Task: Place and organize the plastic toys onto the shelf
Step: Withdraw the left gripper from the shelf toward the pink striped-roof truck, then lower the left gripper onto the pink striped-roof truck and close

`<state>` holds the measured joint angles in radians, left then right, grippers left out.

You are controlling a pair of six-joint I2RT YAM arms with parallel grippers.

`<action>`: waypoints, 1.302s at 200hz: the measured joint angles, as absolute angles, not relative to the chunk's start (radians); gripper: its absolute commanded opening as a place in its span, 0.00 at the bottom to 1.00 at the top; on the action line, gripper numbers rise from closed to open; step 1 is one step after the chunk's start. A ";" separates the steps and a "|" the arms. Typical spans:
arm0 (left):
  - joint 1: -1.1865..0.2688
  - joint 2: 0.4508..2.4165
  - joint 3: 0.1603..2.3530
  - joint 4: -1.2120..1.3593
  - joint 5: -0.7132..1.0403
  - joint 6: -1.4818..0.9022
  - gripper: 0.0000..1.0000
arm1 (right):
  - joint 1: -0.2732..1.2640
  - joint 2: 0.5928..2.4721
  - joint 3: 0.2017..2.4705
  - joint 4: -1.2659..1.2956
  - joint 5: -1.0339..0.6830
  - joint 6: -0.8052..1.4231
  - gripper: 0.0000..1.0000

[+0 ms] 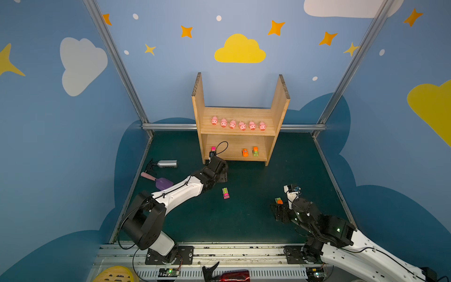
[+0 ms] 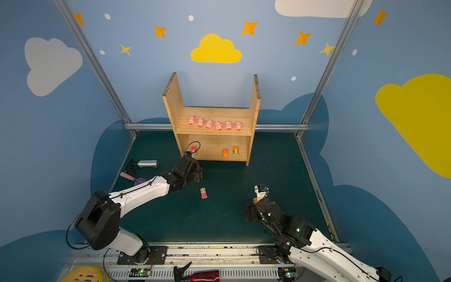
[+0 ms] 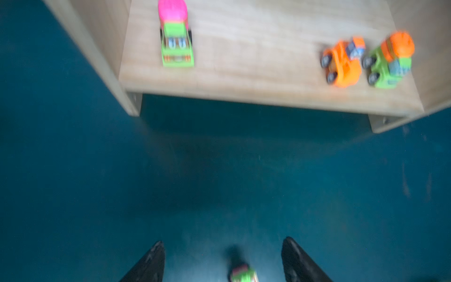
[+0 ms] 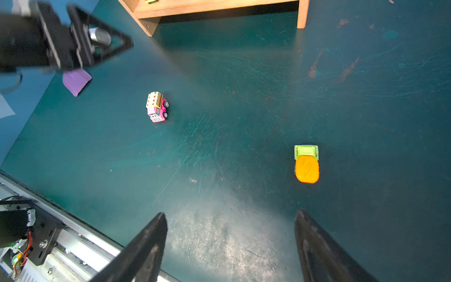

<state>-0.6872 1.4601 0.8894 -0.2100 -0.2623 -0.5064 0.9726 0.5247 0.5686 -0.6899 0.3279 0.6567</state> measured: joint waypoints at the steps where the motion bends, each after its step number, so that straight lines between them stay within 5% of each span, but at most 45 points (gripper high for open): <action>1: -0.691 1.456 0.886 -0.210 -0.264 -0.509 0.77 | 0.973 0.524 0.568 -0.689 0.328 0.657 0.81; 101: -1.083 1.042 0.560 -0.314 -0.579 -0.918 0.79 | 1.032 0.532 0.504 -0.610 0.342 0.703 0.81; 182: -1.155 1.319 0.647 -0.286 -0.665 -1.010 0.79 | 1.077 0.466 0.504 -0.630 0.392 0.741 0.81; 260: -1.074 1.514 0.802 -0.280 -0.609 -0.939 0.79 | 1.079 0.439 0.504 -0.674 0.430 0.748 0.81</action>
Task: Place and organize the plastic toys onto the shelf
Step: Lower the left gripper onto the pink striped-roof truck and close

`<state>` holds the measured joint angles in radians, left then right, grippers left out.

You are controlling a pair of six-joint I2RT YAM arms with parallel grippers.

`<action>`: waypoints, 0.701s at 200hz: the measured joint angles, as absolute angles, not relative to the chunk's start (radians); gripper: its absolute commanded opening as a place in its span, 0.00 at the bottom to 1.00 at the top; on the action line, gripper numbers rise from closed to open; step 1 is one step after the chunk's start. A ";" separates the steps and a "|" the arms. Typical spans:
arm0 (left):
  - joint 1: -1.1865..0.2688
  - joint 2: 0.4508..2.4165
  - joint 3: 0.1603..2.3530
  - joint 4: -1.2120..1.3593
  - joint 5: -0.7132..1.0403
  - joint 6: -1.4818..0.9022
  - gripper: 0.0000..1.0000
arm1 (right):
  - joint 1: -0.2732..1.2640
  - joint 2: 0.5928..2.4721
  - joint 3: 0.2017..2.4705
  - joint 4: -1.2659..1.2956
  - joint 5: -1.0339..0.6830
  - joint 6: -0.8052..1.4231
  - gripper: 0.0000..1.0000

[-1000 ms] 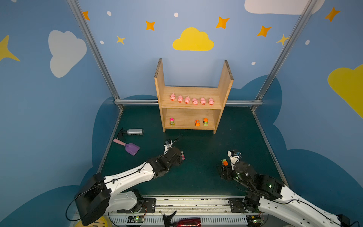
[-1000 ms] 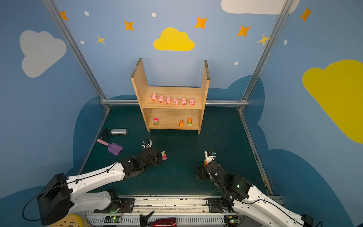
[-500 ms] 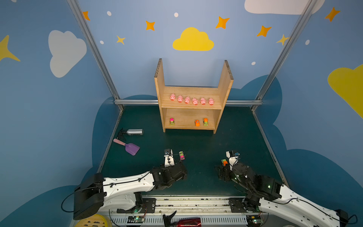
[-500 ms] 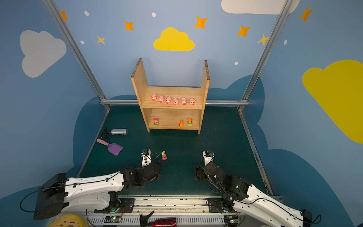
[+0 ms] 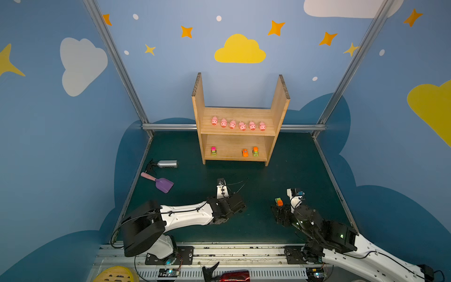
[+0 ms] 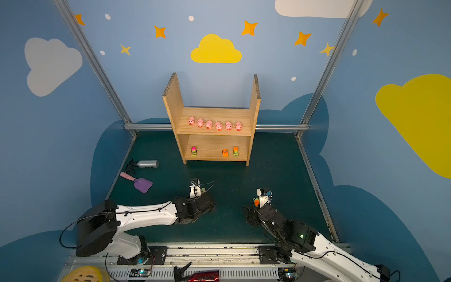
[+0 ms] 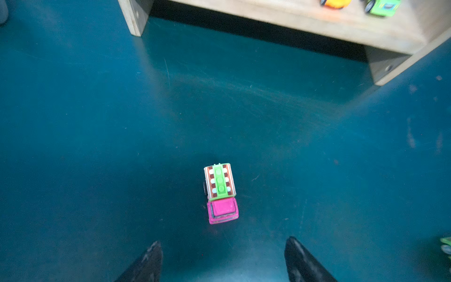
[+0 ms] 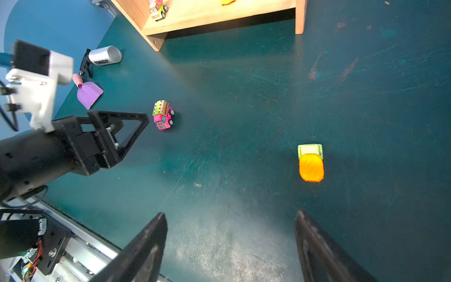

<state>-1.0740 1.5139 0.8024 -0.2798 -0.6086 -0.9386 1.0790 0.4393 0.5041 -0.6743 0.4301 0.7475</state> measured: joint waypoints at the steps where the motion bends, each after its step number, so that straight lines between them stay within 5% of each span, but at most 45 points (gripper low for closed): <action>1: -1.073 1.515 0.802 -0.279 -0.608 -0.938 0.79 | 1.079 0.440 0.504 -0.674 0.430 0.747 0.81; 65: -0.998 1.633 0.879 -0.296 -0.505 -0.893 0.78 | 1.082 0.433 0.504 -0.675 0.431 0.737 0.81; 140: -0.950 1.743 0.949 -0.327 -0.448 -0.868 0.62 | 1.080 0.357 0.504 -0.720 0.456 0.725 0.81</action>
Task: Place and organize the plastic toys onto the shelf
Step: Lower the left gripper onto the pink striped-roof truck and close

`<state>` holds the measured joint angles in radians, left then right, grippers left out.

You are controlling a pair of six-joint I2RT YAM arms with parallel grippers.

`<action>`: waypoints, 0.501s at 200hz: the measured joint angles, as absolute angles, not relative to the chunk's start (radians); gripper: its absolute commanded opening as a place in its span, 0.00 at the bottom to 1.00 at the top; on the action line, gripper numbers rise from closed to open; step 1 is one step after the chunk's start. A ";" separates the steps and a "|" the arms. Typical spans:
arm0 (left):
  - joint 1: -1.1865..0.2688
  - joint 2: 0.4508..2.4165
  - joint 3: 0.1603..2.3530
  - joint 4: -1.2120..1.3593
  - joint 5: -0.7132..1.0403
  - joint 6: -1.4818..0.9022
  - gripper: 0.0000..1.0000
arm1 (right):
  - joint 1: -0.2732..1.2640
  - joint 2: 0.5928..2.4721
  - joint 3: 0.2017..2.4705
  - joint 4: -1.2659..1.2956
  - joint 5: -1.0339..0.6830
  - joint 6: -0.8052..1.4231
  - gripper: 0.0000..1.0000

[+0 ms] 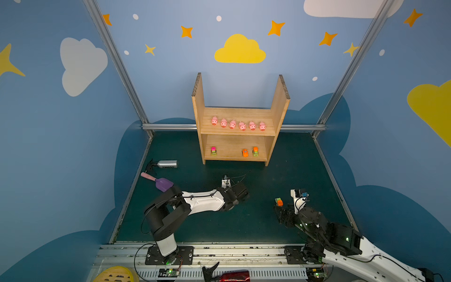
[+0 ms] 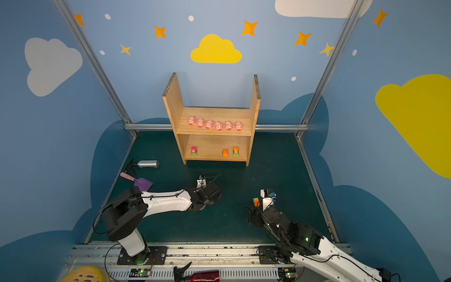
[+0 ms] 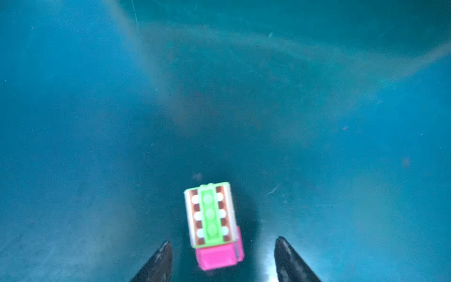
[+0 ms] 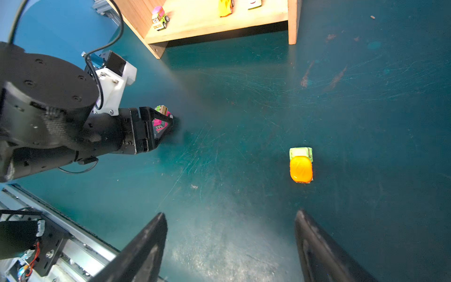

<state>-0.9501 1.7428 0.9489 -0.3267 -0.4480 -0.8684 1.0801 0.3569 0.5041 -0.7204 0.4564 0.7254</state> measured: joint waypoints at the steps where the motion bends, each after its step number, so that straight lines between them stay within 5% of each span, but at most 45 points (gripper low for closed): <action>1: -0.950 1.744 0.949 -0.327 -0.448 -0.868 0.62 | 1.080 0.357 0.504 -0.721 0.456 0.725 0.81; 100: -0.917 1.734 0.902 -0.352 -0.458 -0.862 0.60 | 1.067 0.390 0.505 -0.722 0.456 0.694 0.81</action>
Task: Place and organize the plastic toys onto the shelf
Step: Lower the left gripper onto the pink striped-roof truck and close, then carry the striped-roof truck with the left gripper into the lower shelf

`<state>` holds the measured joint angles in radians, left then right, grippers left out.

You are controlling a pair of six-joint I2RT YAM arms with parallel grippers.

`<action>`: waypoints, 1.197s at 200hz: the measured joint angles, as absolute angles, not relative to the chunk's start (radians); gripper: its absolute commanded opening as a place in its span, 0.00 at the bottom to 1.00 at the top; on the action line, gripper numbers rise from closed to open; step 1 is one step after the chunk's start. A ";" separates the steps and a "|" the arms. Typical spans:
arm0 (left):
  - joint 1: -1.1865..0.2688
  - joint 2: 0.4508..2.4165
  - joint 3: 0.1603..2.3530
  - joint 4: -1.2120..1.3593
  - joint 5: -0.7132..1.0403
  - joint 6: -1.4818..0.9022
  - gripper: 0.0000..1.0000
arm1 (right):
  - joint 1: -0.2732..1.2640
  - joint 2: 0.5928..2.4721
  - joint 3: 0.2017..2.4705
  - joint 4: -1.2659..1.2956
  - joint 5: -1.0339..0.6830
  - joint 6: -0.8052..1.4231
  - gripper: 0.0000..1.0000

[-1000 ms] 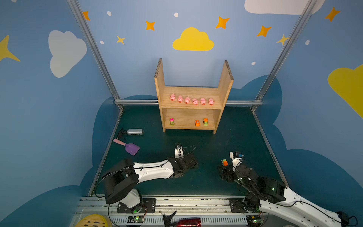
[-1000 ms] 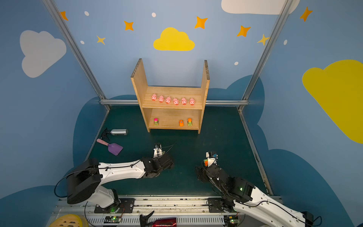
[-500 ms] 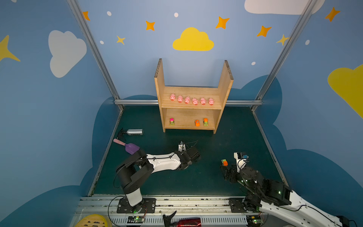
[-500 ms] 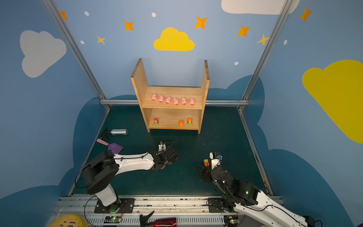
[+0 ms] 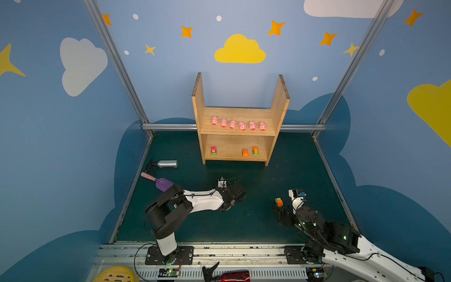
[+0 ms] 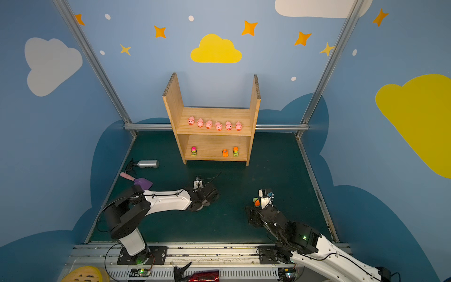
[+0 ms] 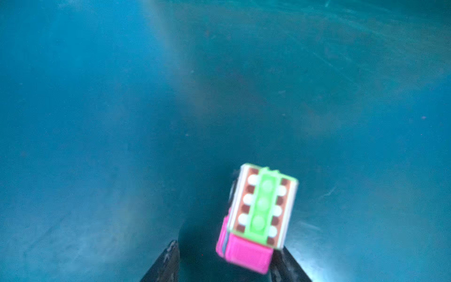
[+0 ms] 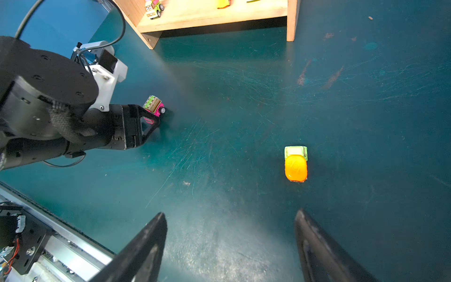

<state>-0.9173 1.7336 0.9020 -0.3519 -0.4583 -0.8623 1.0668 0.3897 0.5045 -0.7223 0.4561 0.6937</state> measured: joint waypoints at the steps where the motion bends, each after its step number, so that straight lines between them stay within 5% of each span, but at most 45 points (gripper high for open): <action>1: -0.917 1.733 0.901 -0.352 -0.458 -0.862 0.60 | 1.066 0.390 0.505 -0.722 0.456 0.694 0.81; 134: -0.875 1.719 0.823 -0.125 -0.430 -0.638 0.65 | 1.022 0.479 0.507 -0.722 0.444 0.693 0.81; 174: -0.870 1.718 0.791 -0.036 -0.427 -0.571 0.57 | 1.008 0.523 0.531 -0.715 0.435 0.687 0.81; 239: -0.865 1.661 0.695 0.066 -0.405 -0.523 0.28 | 0.996 0.600 0.540 -0.676 0.414 0.680 0.81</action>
<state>-0.8650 1.6611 0.6949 0.0662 -0.4049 -0.5232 0.9962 0.5999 0.5404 -0.6762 0.4145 0.6800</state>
